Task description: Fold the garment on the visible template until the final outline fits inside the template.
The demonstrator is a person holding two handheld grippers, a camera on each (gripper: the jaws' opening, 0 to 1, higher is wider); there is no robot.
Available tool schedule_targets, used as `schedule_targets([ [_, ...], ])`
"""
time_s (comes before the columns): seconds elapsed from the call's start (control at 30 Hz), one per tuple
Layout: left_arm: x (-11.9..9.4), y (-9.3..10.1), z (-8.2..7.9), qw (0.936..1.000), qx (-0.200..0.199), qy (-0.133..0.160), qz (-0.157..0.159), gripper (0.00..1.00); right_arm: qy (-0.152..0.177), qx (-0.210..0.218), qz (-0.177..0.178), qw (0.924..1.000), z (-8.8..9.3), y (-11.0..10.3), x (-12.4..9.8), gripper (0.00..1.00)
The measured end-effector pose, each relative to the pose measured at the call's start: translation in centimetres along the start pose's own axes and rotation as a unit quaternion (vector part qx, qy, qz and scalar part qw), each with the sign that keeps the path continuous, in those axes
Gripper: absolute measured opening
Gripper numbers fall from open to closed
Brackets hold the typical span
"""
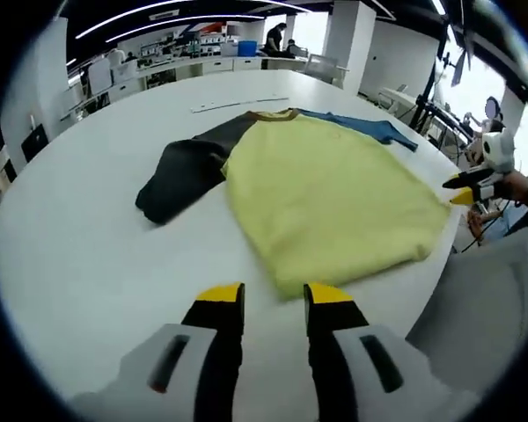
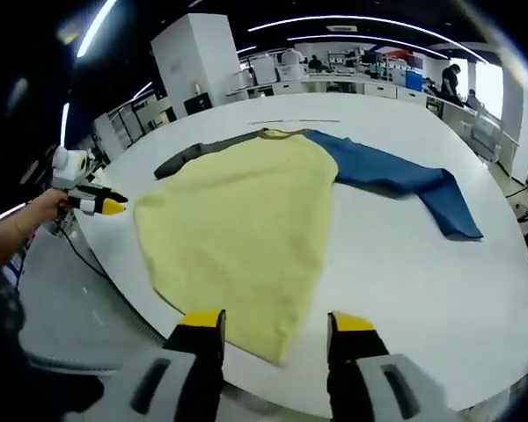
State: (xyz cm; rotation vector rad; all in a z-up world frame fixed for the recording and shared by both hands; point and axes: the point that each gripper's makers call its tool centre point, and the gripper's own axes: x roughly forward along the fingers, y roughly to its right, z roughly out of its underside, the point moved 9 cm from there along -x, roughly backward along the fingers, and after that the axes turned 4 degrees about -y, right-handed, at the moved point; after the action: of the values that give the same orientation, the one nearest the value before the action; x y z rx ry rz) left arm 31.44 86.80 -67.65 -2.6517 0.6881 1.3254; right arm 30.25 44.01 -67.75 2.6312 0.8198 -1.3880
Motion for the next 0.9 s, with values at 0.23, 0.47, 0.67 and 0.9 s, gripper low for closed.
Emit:
schedule_targets([
  [0.23,1.6,-0.6,0.3,0.9994,0.011,0.021,0.025,0.23,0.017,0.009,-0.008,0.9998,-0.5,-0.2,0.0,0.53],
  [0.47,2.8,0.2,0.3,0.9992,0.008,0.006,0.039,0.07,0.017,0.026,-0.005,0.9995,-0.5,0.0,0.0,0.53],
  [0.67,2.2,0.8,-1.4,0.9984,0.007,0.019,0.053,0.0,0.014,0.033,0.0,0.9994,-0.3,0.0,-0.1,0.52],
  [0.9,1.9,1.6,-6.2,0.9945,0.015,0.077,0.069,0.0,0.018,0.042,0.005,0.9989,-0.3,0.2,-0.2,0.51],
])
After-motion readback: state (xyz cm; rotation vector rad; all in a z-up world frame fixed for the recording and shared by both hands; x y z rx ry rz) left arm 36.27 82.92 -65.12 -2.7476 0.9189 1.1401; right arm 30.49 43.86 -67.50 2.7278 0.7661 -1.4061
